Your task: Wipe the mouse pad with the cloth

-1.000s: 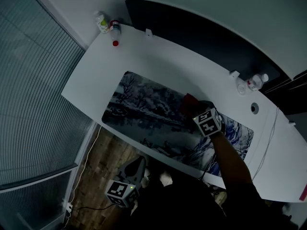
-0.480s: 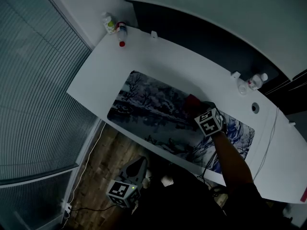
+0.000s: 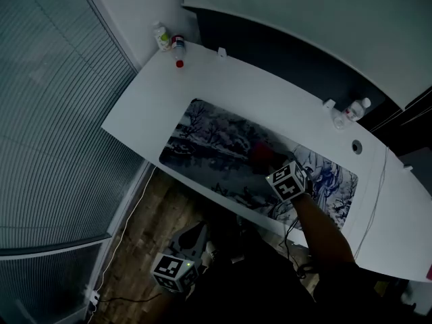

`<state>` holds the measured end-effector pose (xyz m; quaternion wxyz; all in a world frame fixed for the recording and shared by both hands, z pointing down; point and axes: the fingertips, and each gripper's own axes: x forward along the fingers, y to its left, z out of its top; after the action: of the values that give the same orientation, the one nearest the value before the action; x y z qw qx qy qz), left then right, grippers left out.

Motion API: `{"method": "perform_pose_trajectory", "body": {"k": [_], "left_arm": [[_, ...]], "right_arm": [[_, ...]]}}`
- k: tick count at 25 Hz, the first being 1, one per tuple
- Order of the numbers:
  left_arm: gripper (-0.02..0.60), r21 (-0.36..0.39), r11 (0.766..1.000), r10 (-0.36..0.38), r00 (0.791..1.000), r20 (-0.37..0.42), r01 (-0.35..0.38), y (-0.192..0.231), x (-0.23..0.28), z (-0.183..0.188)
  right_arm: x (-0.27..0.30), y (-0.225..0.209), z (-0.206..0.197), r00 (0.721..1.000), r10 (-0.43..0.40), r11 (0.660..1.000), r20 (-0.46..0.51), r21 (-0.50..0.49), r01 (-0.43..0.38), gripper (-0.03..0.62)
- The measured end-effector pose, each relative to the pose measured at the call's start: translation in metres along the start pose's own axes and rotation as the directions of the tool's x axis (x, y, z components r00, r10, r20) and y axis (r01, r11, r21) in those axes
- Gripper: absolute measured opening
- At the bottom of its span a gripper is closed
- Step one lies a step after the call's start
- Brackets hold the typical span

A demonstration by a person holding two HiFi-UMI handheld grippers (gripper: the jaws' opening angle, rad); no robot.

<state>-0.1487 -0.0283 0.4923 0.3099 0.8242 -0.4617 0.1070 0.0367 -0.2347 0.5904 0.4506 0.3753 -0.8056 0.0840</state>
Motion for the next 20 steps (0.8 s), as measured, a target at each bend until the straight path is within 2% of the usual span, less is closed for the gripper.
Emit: {"method": "perform_pose_trajectory", "body": {"k": [12,20], "left_arm": [[0.005,0.027,0.999,-0.018,0.999,0.042,0.017,0.014,-0.073,-0.019],[0.005,0.064,0.997,-0.041,0.998,0.046,0.038,0.026,-0.113,-0.034]], "right_arm": [[-0.025,0.128,0.030,0.996,0.069,0.998,0.048,-0.015,-0.069,0.083],[-0.032,0.198,0.048,0.993,0.097,0.995,0.074,-0.008,-0.096,0.083]]}}
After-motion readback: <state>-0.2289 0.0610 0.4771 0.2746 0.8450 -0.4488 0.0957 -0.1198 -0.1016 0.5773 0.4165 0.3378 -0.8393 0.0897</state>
